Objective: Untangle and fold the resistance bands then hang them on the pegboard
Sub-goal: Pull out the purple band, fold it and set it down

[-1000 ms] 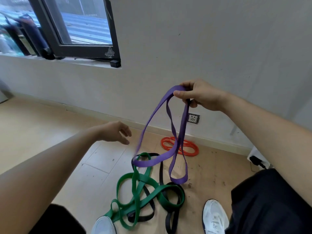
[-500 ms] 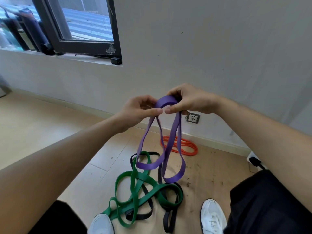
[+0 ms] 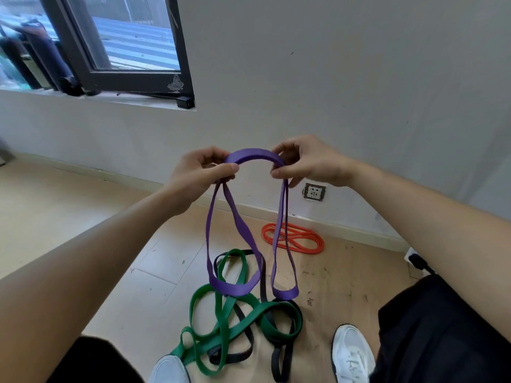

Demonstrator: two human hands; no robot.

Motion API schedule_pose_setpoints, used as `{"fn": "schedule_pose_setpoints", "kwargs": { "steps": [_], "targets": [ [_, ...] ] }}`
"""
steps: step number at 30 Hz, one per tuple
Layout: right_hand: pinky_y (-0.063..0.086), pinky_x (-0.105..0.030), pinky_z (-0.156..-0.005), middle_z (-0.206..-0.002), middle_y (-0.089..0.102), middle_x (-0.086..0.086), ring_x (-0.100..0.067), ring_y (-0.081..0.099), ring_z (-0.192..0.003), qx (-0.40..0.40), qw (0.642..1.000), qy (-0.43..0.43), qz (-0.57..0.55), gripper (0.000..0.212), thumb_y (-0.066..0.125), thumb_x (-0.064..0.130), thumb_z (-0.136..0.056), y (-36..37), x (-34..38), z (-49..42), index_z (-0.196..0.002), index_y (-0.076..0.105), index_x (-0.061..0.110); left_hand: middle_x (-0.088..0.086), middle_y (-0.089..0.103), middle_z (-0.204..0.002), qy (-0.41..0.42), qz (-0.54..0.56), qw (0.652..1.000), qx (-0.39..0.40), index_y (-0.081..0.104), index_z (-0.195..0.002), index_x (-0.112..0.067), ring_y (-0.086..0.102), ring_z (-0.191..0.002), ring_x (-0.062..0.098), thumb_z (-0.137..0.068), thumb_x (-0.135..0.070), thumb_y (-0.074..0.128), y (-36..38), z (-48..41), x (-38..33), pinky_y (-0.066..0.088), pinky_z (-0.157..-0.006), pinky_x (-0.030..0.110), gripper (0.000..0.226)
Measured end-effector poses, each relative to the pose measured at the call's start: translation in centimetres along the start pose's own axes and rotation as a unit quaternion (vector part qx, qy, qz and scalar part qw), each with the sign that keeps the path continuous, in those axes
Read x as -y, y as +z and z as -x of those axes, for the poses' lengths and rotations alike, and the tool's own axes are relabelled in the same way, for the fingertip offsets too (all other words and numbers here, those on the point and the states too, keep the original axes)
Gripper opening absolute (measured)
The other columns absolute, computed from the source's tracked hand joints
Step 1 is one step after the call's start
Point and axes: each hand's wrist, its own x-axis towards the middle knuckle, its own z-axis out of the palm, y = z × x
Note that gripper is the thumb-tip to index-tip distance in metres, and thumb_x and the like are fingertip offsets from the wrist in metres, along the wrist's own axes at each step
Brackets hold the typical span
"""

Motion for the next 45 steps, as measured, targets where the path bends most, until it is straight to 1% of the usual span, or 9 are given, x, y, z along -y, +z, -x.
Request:
{"fn": "schedule_pose_setpoints", "kwargs": {
  "steps": [5, 12, 17, 23, 28, 32, 35, 38, 45],
  "targets": [
    [0.062, -0.038, -0.066, -0.101, 0.074, -0.016, -0.025, 0.072, -0.082, -0.093, 0.993, -0.066, -0.011, 0.035, 0.079, 0.012, -0.085, -0.3, 2.1, -0.2, -0.117, 0.067, 0.004, 0.012, 0.075, -0.103, -0.018, -0.044, 0.996, 0.072, 0.070, -0.112, -0.011, 0.073, -0.099, 0.026, -0.091, -0.013, 0.072, 0.0, 0.4, 1.5, 0.059, -0.093, 0.039, 0.021],
    [0.061, -0.032, -0.058, -0.095, 0.072, -0.005, -0.017, 0.071, -0.080, -0.092, 0.979, -0.133, 0.124, 0.031, 0.076, 0.017, -0.088, 0.2, 4.3, -0.8, -0.118, 0.071, 0.008, 0.003, 0.075, -0.111, -0.008, -0.059, 0.992, 0.113, 0.068, -0.119, -0.014, 0.071, -0.106, 0.016, -0.095, -0.013, 0.067, 1.4, 0.6, 1.5, 0.056, -0.092, 0.033, 0.024],
    [0.057, -0.024, -0.062, -0.097, 0.071, -0.003, -0.008, 0.070, -0.075, -0.079, 0.985, -0.136, 0.072, 0.033, 0.075, 0.013, -0.089, 0.4, 4.3, -0.9, -0.121, 0.069, 0.007, -0.001, 0.073, -0.117, -0.008, -0.011, 0.996, 0.088, 0.066, -0.121, -0.023, 0.070, -0.109, 0.013, -0.084, -0.027, 0.078, 2.7, 0.6, 0.8, 0.057, -0.097, 0.036, 0.039],
    [0.058, -0.029, -0.066, -0.099, 0.071, -0.012, -0.018, 0.071, -0.080, -0.083, 0.984, -0.148, -0.057, 0.030, 0.072, 0.005, -0.090, 0.4, 4.2, -0.9, -0.120, 0.067, 0.003, -0.001, 0.071, -0.122, -0.003, 0.056, 0.996, 0.073, 0.058, -0.130, -0.024, 0.070, -0.111, 0.012, -0.074, -0.034, 0.085, 5.2, 0.6, -0.1, 0.058, -0.093, 0.032, 0.063],
    [0.059, -0.032, -0.066, -0.096, 0.069, -0.010, -0.019, 0.069, -0.079, -0.086, 0.972, -0.142, -0.166, 0.026, 0.069, 0.001, -0.091, 0.0, 4.0, -0.7, -0.116, 0.067, 0.006, 0.003, 0.075, -0.111, -0.015, 0.068, 0.995, 0.068, 0.060, -0.127, -0.017, 0.073, -0.104, 0.013, -0.083, -0.018, 0.082, 6.5, 0.4, 0.0, 0.059, -0.087, 0.027, 0.049],
    [0.058, -0.033, -0.066, -0.097, 0.069, -0.014, -0.026, 0.068, -0.088, -0.091, 0.961, -0.138, -0.224, 0.028, 0.071, 0.008, -0.087, -1.0, 3.6, -0.6, -0.115, 0.066, 0.007, -0.002, 0.073, -0.106, -0.019, 0.030, 0.997, 0.068, 0.066, -0.116, -0.017, 0.072, -0.099, 0.013, -0.085, -0.023, 0.080, 6.7, 0.4, 0.3, 0.059, -0.087, 0.028, 0.034],
    [0.058, -0.032, -0.064, -0.096, 0.070, -0.013, -0.027, 0.068, -0.088, -0.099, 0.953, -0.131, -0.255, 0.034, 0.072, 0.014, -0.081, -1.9, 3.4, -0.4, -0.114, 0.066, 0.006, 0.014, 0.072, -0.105, -0.012, 0.014, 0.996, 0.087, 0.065, -0.115, -0.010, 0.071, -0.097, 0.024, -0.087, -0.021, 0.079, 6.5, 0.4, 0.3, 0.061, -0.086, 0.035, 0.033],
    [0.060, -0.032, -0.065, -0.098, 0.070, -0.014, -0.026, 0.069, -0.090, -0.107, 0.949, -0.123, -0.270, 0.034, 0.070, 0.012, -0.082, -2.9, 3.1, -0.1, -0.115, 0.065, 0.005, 0.027, 0.067, -0.103, -0.012, -0.010, 0.994, 0.105, 0.064, -0.112, -0.006, 0.069, -0.095, 0.037, -0.086, -0.015, 0.079, 6.0, 0.3, 0.8, 0.061, -0.086, 0.045, 0.031],
    [0.061, -0.036, -0.071, -0.103, 0.070, -0.014, -0.026, 0.069, -0.097, -0.093, 0.961, -0.088, -0.244, 0.026, 0.060, -0.001, -0.095, -4.9, 1.6, 0.4, -0.119, 0.064, 0.007, 0.019, 0.069, -0.099, -0.006, -0.079, 0.989, 0.126, 0.065, -0.109, -0.010, 0.070, -0.093, 0.033, -0.087, -0.017, 0.078, 4.6, -0.3, 2.0, 0.059, -0.085, 0.051, 0.027]
  ]
}}
